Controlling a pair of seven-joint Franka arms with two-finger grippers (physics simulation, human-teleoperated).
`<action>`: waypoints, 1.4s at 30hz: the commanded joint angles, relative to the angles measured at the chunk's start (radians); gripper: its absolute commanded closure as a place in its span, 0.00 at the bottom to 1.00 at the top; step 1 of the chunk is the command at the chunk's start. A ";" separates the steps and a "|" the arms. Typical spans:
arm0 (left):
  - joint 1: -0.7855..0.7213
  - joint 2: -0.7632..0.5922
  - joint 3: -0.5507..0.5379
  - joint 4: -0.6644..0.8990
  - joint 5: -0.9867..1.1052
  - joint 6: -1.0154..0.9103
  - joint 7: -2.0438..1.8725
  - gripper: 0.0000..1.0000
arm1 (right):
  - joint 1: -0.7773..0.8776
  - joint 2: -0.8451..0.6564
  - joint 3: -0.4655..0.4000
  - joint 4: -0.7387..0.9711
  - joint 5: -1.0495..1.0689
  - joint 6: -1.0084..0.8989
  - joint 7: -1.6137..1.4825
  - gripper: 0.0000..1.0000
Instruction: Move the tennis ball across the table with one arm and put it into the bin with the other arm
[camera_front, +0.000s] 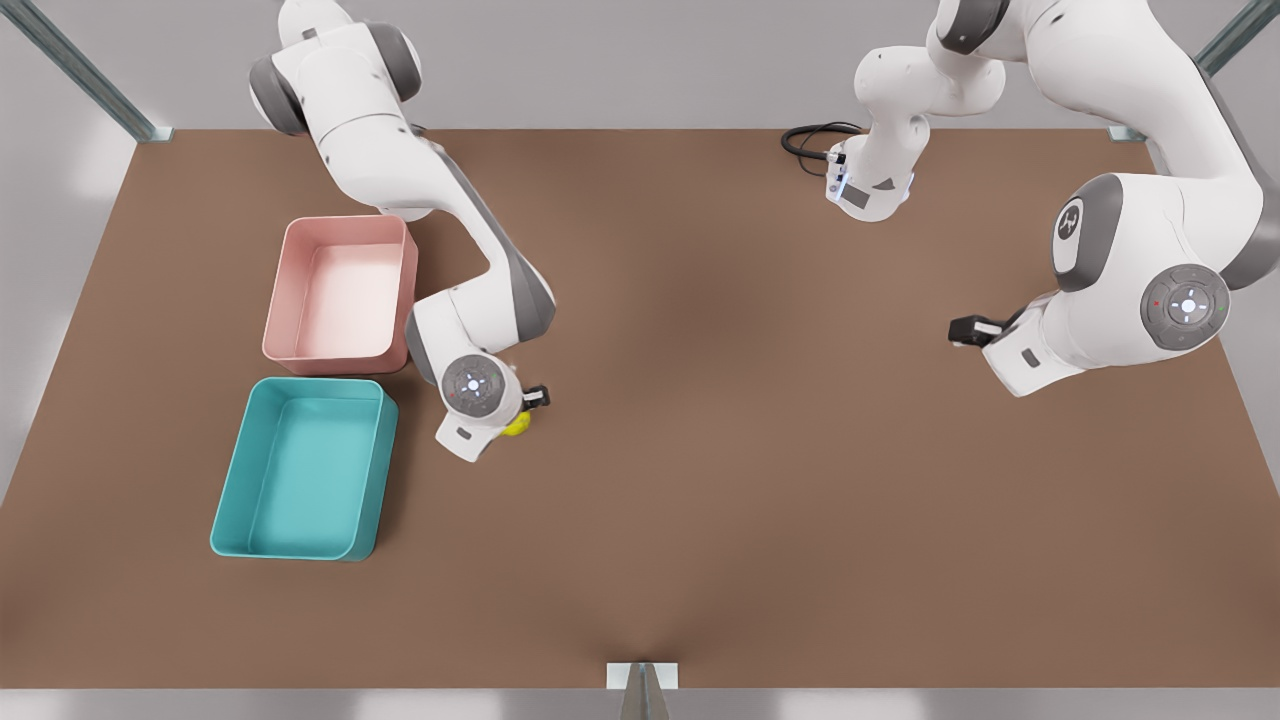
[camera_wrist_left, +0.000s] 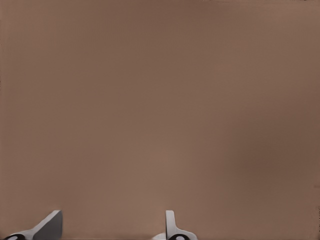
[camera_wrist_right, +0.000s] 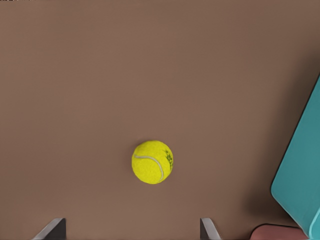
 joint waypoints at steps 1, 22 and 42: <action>0.001 -0.001 0.000 0.002 0.001 -0.002 -0.262 0.00 | -0.015 -0.003 -0.001 -0.039 0.007 0.192 0.343 0.00; 0.003 0.008 0.000 0.000 0.002 -0.005 -0.261 0.00 | -0.020 -0.012 0.007 -0.409 0.114 0.574 0.342 0.00; 0.003 0.019 0.000 -0.001 0.002 -0.003 -0.262 0.00 | -0.020 0.046 0.030 -0.479 0.114 0.669 0.326 0.00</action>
